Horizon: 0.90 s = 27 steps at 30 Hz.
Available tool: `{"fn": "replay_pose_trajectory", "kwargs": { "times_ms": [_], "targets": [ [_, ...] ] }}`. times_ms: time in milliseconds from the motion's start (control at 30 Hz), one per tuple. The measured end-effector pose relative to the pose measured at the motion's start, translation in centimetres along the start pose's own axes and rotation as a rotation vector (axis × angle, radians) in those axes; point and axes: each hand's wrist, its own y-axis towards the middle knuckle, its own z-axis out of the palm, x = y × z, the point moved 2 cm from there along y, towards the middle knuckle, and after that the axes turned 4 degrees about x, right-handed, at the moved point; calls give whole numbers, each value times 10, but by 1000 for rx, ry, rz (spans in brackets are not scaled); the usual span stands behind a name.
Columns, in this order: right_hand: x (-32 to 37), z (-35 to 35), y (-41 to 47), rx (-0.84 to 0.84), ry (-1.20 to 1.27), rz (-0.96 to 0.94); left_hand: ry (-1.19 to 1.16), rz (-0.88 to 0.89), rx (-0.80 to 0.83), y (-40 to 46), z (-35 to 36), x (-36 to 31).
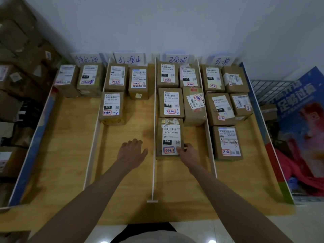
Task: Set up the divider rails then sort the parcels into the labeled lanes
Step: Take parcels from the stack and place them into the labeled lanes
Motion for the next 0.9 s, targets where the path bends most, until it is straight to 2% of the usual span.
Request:
{"fn": "replay_pose_trajectory", "kwargs": {
  "times_ms": [267, 600, 900],
  "targets": [
    [24, -11, -18, -57, -31, -25, 45, 41, -13, -23, -9, 8],
    [78, -43, -94, -222, -615, -361, 53, 57, -164, -64, -79, 14],
    [82, -13, -172, -280, -670, -486, 87, 64, -211, -133, -71, 54]
  ]
}}
